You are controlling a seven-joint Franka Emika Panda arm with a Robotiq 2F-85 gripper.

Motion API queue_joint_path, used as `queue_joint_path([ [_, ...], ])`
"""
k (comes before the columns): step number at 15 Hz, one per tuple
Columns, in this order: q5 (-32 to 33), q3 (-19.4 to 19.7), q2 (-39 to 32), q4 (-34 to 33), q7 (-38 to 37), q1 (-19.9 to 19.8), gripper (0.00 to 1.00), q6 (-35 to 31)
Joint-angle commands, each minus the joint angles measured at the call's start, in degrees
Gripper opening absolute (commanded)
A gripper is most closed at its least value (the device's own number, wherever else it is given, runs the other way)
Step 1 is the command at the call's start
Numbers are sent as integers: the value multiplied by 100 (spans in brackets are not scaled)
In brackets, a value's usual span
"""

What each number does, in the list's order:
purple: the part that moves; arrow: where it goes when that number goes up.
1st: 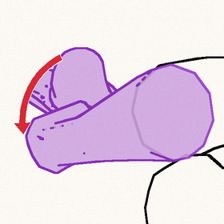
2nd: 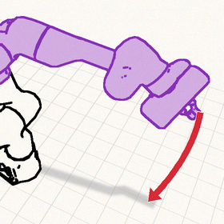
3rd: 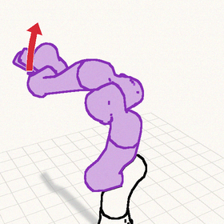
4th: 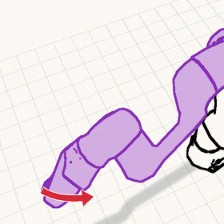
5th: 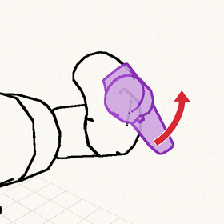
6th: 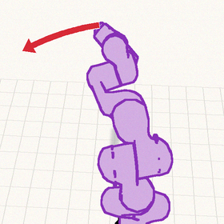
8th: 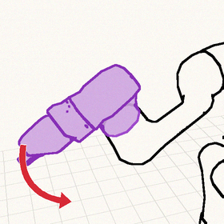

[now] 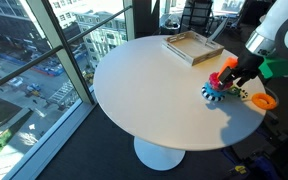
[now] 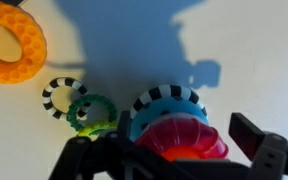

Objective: Put the red ring on the table

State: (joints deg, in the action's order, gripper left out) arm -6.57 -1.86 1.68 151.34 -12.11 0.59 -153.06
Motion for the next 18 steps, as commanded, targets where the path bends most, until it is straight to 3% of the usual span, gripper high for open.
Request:
queue_joint_path([
  [1, 98, -11, -101, -62, -195, 38, 100, -287],
  [16, 154, 23, -444, -74, -216, 121, 100, -1106],
  [17, 152, 26, -446, -70, -219, 122, 78, -1141],
  [18, 133, 24, -444, -68, -206, 122, 73, -1163],
])
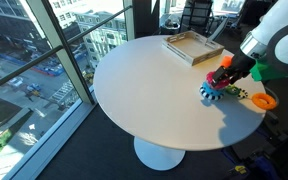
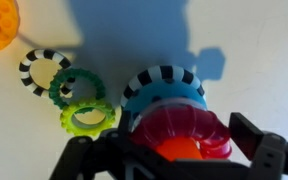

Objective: Put the red ring on the table

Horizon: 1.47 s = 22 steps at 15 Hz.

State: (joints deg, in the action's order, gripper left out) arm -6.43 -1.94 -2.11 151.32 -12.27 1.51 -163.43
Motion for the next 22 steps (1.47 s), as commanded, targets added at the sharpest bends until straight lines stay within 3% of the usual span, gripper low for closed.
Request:
queue_joint_path([
  [1, 107, 30, -52, -63, -181, 30, 68, -161],
  [10, -159, -14, 396, 88, 6, 30, 65, 60],
  [22, -567, 25, 1784, 128, 79, 116, 65, 715],
])
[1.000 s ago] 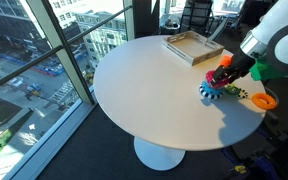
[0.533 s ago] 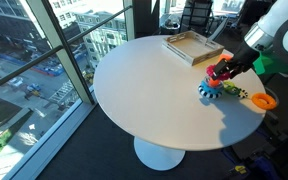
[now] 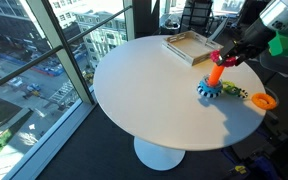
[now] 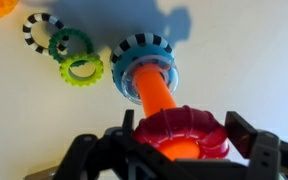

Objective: Put the red ring on the table

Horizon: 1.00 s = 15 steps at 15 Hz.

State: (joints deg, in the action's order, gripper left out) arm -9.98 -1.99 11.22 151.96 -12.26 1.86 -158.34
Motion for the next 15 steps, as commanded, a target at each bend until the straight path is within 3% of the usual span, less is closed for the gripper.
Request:
queue_joint_path([
  [1, -260, 39, 551, 49, 102, 109, 65, 237],
  [9, -1248, 305, 1101, -240, 929, 860, 65, 1206],
  [15, -1541, 303, 862, -353, 1324, 957, 65, 1952],
])
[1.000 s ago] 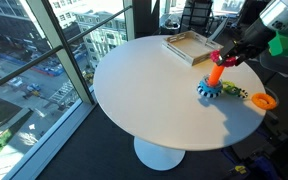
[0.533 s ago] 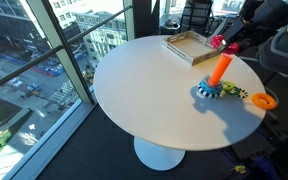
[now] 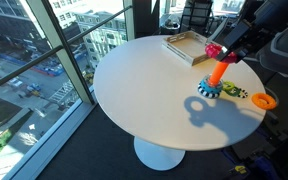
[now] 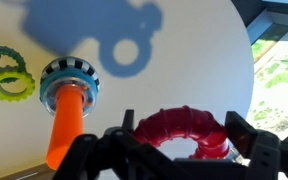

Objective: Put the red ring on the table

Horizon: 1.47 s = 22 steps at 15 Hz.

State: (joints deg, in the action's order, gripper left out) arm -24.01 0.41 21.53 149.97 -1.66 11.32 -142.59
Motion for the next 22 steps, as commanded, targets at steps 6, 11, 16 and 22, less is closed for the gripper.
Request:
queue_joint_path([
  [6, -31, -23, -829, -145, 268, -164, 65, 425],
  [11, -65, -55, -1398, -204, 353, -290, 65, 301],
  [16, 3, -117, -1793, -244, 316, -411, 65, 65],
  [22, -7, -182, -2201, -287, 308, -511, 65, -24],
])
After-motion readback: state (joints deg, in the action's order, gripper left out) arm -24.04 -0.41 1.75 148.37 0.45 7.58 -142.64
